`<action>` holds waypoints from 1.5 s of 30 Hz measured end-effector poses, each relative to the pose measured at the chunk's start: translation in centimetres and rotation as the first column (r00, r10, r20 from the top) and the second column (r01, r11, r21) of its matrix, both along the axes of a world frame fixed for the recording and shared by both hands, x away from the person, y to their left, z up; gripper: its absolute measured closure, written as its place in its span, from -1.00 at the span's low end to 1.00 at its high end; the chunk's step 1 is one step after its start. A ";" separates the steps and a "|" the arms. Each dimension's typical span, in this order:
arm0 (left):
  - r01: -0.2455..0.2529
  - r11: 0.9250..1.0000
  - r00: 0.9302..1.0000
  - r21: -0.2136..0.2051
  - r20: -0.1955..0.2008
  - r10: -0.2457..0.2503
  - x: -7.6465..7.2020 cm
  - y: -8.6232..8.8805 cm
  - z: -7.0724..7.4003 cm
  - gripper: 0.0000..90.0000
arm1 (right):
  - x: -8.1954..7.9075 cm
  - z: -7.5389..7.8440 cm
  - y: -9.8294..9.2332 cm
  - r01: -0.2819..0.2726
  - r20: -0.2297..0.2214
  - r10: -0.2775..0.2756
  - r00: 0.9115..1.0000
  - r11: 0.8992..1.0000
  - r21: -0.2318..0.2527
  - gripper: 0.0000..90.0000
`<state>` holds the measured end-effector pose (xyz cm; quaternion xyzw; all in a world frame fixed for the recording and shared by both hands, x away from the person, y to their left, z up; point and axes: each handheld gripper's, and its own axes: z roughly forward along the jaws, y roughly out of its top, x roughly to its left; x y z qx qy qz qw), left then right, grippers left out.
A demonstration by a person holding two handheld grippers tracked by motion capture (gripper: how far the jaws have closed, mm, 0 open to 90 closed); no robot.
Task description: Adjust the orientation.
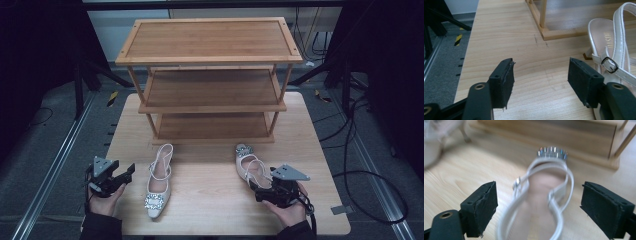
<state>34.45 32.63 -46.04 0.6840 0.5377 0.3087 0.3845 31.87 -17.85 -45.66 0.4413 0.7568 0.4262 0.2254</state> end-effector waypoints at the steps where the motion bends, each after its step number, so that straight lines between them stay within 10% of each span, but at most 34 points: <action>1: 0.000 1.000 1.000 -0.001 0.000 0.000 0.0 0.1 0.0 -0.16 | 0.0 -0.5 0.1 0.004 -0.014 -0.004 1.000 1.000 -0.008 -0.70; 9: 0.002 1.000 1.000 0.000 0.013 -0.002 0.1 0.3 -0.2 -0.02 | -0.6 -3.1 0.4 0.000 -0.082 -0.003 0.997 0.999 -0.037 -0.47; 20: 0.002 1.000 1.000 -0.005 -0.001 -0.002 0.1 0.3 -0.3 -0.07 | 0.1 -2.8 -1.5 -0.047 -0.111 0.043 0.993 0.998 -0.037 -0.11; 26: 0.012 1.000 1.000 -0.011 0.002 -0.012 0.1 0.2 -0.2 -0.13 | 0.7 -3.0 -2.7 -0.125 -0.105 0.119 0.987 0.991 -0.046 -0.13; 31: 0.019 1.000 1.000 -0.018 -0.012 -0.019 0.1 0.3 -0.2 -0.14 | 0.6 -3.2 -2.3 -0.085 -0.091 0.083 0.992 0.996 -0.019 -0.51; 45: 0.051 0.999 0.998 -0.009 -0.021 -0.052 0.3 -0.1 -0.3 -0.14 | 1.3 -3.4 -1.3 -0.049 -0.071 0.049 0.996 0.999 0.005 -0.69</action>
